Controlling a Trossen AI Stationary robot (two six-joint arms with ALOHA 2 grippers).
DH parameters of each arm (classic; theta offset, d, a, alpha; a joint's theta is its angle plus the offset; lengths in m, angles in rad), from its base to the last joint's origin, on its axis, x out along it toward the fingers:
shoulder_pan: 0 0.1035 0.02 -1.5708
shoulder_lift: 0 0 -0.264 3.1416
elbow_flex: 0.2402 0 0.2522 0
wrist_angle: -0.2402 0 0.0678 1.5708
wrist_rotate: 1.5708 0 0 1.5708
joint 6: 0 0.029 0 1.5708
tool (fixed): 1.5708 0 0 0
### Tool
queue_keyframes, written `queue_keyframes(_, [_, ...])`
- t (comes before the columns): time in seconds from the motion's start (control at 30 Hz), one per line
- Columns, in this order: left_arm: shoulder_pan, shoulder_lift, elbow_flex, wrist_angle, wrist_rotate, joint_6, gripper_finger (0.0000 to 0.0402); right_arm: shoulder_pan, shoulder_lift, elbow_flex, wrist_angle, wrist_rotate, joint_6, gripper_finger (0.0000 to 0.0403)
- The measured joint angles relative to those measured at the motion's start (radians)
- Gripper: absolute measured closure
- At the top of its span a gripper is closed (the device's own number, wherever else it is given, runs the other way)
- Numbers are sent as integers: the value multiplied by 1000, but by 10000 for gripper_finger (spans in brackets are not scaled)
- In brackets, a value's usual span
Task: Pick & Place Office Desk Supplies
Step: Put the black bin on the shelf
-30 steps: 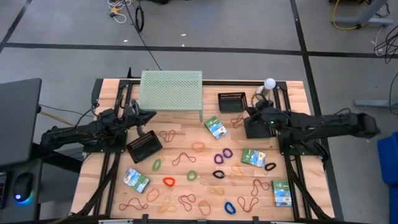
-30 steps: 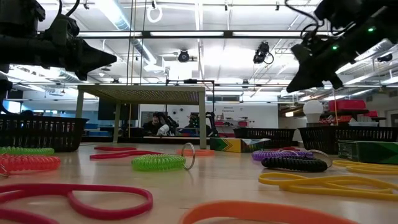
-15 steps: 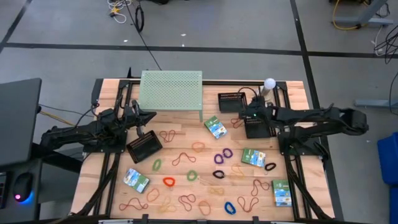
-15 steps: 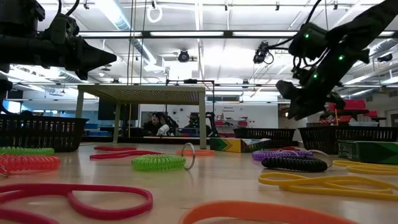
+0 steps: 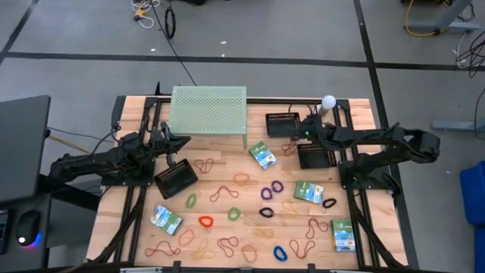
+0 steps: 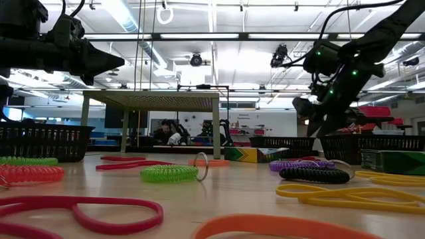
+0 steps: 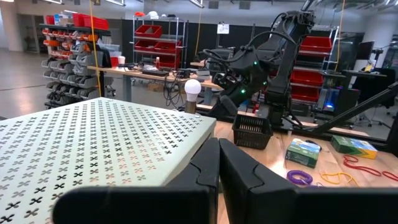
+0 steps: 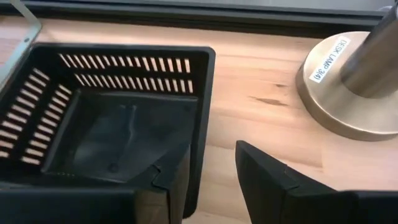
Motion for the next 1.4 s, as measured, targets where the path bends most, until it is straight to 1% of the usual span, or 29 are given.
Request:
queue_keyframes(0.13, [0,0,0,0,0,0,392,-15,0,0,19,-32,-21,263])
queue_keyframes(0.23, [0,0,0,0,0,0,392,-25,0,0,16,-37,-26,260])
queue_keyframes(0.5, [0,0,0,0,0,-7,392,-41,0,0,21,-52,-26,212])
queue_keyframes(0.6, [0,0,0,0,0,-7,392,-41,0,0,21,-58,-26,203])
queue_keyframes(1.4, [0,0,0,0,0,-30,392,-46,-1,-1,81,-74,-45,202])
